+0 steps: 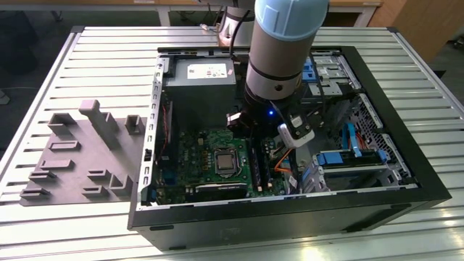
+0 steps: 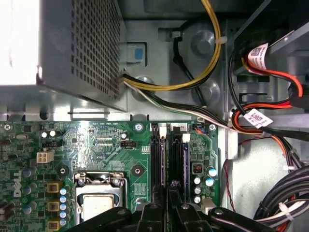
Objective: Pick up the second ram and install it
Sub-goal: 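Insert the second ram into the second slot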
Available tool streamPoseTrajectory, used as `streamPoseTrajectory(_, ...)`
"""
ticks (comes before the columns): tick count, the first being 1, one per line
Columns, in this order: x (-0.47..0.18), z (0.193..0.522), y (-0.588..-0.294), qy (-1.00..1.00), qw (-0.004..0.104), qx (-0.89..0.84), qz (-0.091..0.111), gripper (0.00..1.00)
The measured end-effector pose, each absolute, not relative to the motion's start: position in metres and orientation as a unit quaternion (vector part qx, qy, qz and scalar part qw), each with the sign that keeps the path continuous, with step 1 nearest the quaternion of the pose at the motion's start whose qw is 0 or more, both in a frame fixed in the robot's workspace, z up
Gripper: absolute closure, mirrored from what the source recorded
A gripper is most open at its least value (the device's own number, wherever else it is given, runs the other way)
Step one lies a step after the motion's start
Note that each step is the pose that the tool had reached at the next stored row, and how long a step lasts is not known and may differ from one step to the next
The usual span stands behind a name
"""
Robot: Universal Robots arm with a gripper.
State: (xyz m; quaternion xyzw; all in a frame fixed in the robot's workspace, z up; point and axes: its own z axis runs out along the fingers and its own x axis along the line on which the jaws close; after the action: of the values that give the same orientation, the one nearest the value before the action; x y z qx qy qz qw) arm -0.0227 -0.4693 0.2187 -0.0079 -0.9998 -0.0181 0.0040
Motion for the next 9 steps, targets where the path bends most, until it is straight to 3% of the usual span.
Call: streamPoseTrajectory(9, -0.0239, 0.2243, -0.4676, -1.0, 0.0, -0.008, -0.018, 0.81)
